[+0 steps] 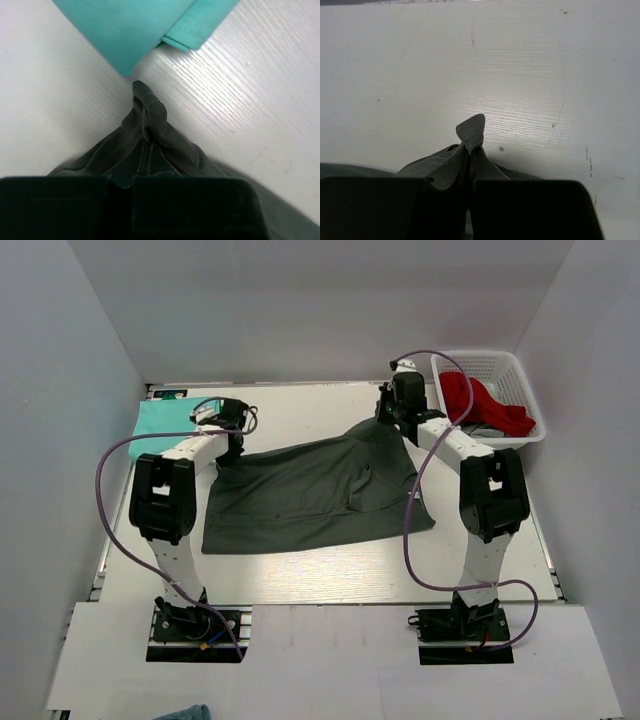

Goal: Fold and stack the t-shirts
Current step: Grap the side of the flattened tshirt furthest away from the robot with both arms, then fold the other side of the tshirt into a rectangle

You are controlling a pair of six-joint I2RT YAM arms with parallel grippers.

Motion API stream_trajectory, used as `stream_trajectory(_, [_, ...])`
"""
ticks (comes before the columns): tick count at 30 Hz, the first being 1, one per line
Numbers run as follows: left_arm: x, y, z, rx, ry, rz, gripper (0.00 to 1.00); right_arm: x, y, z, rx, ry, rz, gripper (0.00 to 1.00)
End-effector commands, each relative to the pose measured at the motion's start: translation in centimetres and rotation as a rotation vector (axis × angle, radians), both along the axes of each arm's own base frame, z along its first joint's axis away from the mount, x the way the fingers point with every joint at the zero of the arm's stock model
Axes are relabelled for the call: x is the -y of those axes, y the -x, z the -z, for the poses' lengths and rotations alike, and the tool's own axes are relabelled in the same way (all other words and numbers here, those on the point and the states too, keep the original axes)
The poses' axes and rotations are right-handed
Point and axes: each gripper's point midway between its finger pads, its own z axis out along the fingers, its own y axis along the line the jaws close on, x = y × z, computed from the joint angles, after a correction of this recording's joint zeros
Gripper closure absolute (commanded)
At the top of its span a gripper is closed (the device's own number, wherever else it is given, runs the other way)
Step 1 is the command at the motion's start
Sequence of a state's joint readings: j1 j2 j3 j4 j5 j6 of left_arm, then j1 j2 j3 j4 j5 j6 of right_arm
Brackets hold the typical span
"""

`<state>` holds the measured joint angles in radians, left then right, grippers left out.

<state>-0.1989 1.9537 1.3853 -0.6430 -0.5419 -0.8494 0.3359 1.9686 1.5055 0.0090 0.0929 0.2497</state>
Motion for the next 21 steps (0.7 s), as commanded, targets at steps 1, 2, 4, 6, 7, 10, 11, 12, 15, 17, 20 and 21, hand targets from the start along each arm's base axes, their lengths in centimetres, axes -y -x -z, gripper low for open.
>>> stream_trajectory(1, [0.4, 0.1, -3.7, 0.093, 0.003, 0.011, 1.0, 0.4, 1.4, -0.2, 0.028, 0.002, -0.012, 1.0])
stream_trajectory(2, [0.6, 0.4, -3.7, 0.097, -0.001, 0.007, 1.0, 0.5, 1.6, -0.5, 0.037, -0.005, -0.014, 1.0])
stream_trajectory(4, [0.9, 1.0, -3.7, 0.092, -0.002, 0.018, 1.0, 0.8, 2.4, -0.4, 0.029, -0.011, -0.001, 1.0])
stream_trajectory(6, [1.0, 0.7, -5.1, 0.144, -0.007, 0.017, 1.0, 1.0, 3.1, -1.4, 0.054, -0.025, 0.002, 1.0])
stream_trajectory(7, [1.3, 1.0, -5.1, 0.141, -0.008, 0.026, 1.0, 1.1, 3.9, -0.5, 0.036, -0.023, -0.001, 1.0])
stream_trajectory(10, [0.9, 2.1, -5.5, 0.143, -0.034, 0.014, 1.0, 1.5, 5.1, -1.3, 0.061, -0.027, -0.003, 1.0])
stream_trajectory(11, [0.9, 2.7, -5.5, 0.133, -0.047, 0.018, 1.0, 1.8, 5.9, -1.1, 0.055, -0.026, 0.003, 1.0])
stream_trajectory(12, [0.7, 3.5, -5.2, 0.125, -0.041, 0.001, 1.0, 2.1, 6.2, -1.7, 0.066, -0.032, 0.009, 1.0])
stream_trajectory(15, [0.3, 5.2, -4.9, 0.109, -0.072, -0.022, 1.0, 3.1, 7.6, -1.9, 0.073, -0.025, 0.039, 1.0])
stream_trajectory(17, [-0.2, 5.7, -5.6, 0.14, -0.08, -0.053, 1.0, 3.8, 8.7, -1.6, 0.065, -0.023, 0.055, 1.0])
stream_trajectory(20, [-0.7, 6.4, -6.1, 0.159, -0.106, -0.075, 1.0, 4.3, 9.0, -3.8, 0.118, -0.033, 0.062, 1.0])
stream_trajectory(21, [-1.0, 6.5, -6.3, 0.163, -0.122, -0.093, 1.0, 4.5, 9.0, -4.1, 0.126, -0.024, 0.075, 1.0])
